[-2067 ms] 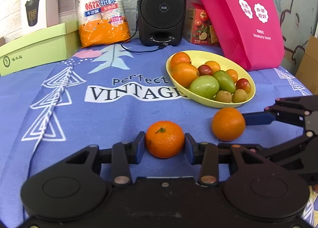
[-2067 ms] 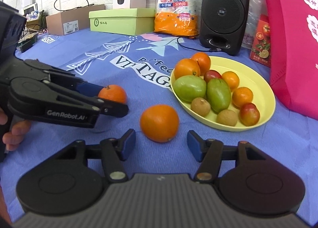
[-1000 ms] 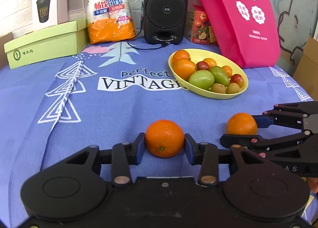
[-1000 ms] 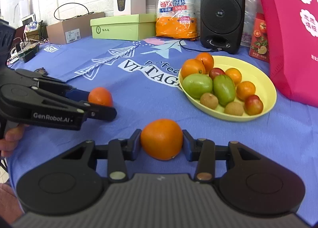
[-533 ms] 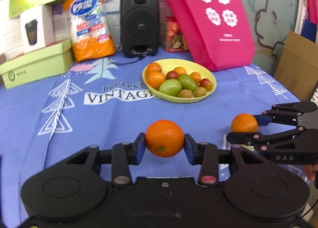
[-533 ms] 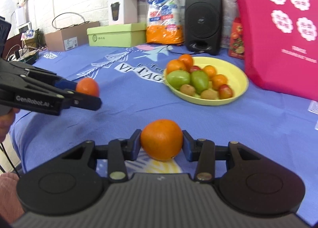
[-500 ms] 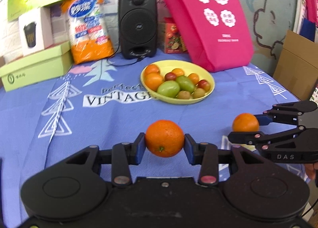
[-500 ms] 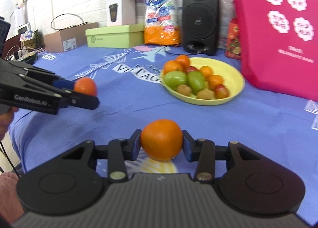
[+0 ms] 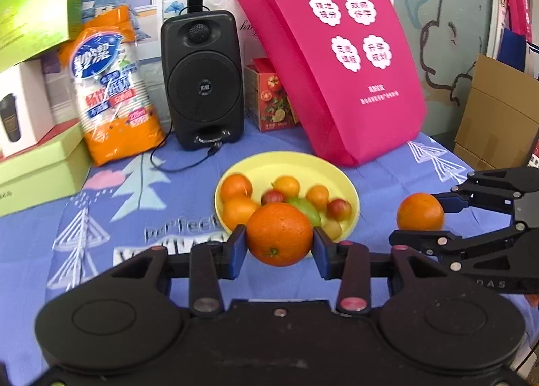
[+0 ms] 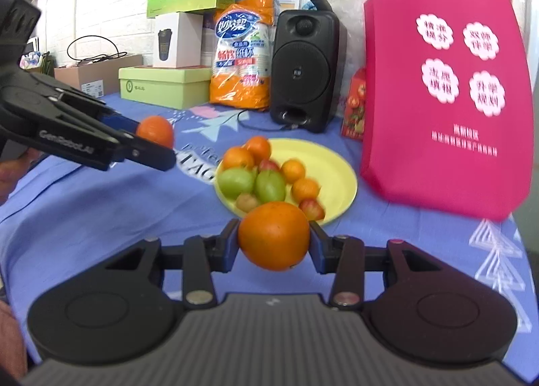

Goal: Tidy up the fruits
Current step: 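Lift both oranges and carry them over the yellow plate, then lower both oranges onto the plate and open both tools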

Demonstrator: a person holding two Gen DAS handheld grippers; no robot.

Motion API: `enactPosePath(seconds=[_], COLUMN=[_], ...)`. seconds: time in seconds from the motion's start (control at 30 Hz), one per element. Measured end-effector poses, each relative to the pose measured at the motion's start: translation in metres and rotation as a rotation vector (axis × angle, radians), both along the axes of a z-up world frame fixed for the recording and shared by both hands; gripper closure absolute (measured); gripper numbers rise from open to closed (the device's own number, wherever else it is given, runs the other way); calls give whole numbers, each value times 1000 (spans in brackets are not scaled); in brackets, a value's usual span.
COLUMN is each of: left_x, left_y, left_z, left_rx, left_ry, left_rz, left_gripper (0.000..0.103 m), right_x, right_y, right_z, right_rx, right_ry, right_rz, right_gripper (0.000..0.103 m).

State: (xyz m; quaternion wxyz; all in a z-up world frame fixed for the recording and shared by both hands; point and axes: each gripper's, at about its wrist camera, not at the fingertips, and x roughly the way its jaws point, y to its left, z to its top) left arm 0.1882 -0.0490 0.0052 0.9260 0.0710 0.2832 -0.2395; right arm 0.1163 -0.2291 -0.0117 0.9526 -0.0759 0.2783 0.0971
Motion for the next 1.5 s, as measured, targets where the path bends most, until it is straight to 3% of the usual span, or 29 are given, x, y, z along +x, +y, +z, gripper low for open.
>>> enactPosePath(seconds=[0.33, 0.77, 1.0, 1.13, 1.27, 1.5], left_x=[99, 183, 199, 202, 198, 174], left_y=[-44, -77, -78, -78, -75, -66], left_z=[1, -34, -47, -52, -50, -31], left_rx=[112, 126, 114, 120, 127, 127], left_ry=[-25, 106, 149, 138, 119, 71], left_rz=[-15, 0, 15, 31, 64, 88], left_gripper=[63, 63, 62, 56, 33, 32], right_x=[85, 165, 185, 187, 183, 164], right_y=[-15, -37, -37, -36, -35, -37], right_z=[12, -18, -31, -35, -35, -20], right_rx=[-75, -6, -4, -21, -31, -44], right_ry=[-9, 83, 107, 116, 103, 66], right_rz=[16, -7, -13, -20, -24, -30], right_gripper=[62, 62, 62, 62, 61, 60])
